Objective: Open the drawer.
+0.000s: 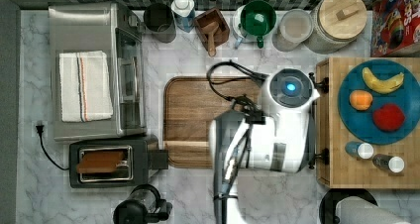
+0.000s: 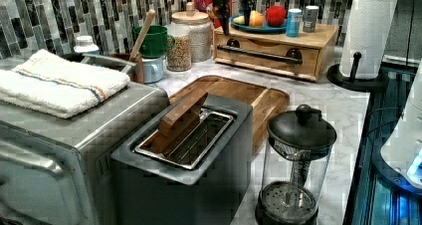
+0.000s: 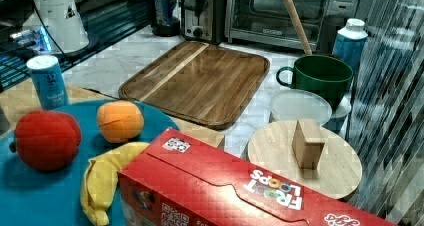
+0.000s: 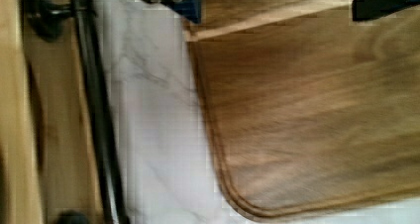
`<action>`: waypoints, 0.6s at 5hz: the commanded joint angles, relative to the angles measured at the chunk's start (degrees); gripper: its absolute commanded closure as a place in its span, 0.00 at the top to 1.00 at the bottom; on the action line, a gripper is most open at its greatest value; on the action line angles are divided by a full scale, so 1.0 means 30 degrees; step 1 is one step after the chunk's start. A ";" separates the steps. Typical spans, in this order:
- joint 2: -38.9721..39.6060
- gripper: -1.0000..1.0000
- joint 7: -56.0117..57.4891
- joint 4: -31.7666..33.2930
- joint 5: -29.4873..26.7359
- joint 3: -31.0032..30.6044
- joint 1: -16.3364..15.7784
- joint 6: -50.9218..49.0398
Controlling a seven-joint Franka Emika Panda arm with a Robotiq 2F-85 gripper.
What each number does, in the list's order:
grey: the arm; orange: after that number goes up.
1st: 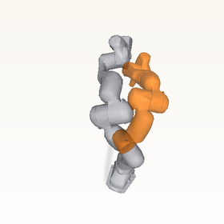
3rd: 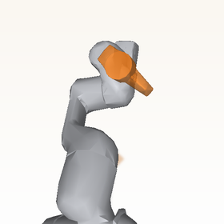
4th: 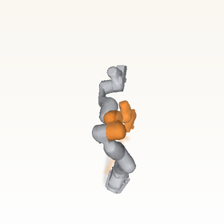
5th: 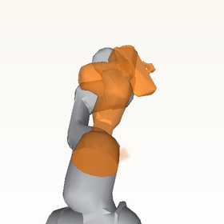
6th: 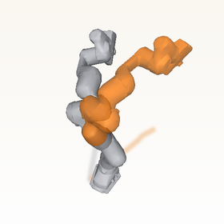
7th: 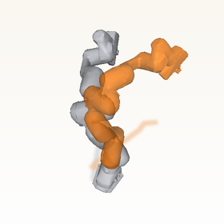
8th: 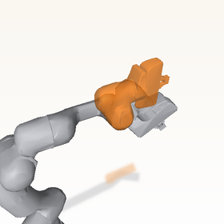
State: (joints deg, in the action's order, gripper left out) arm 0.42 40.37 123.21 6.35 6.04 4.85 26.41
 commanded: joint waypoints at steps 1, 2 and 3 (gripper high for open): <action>-0.0618 1.00 0.4136 0.0250 0.2017 0.0801 0.1138 0.3038; -0.0456 1.00 0.5308 0.0269 0.2073 0.0905 0.1482 0.3477; -0.0294 1.00 0.5984 0.0319 0.2327 0.1171 0.1550 0.3922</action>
State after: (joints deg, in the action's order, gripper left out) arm 0.79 54.97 126.45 12.98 10.23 10.69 36.17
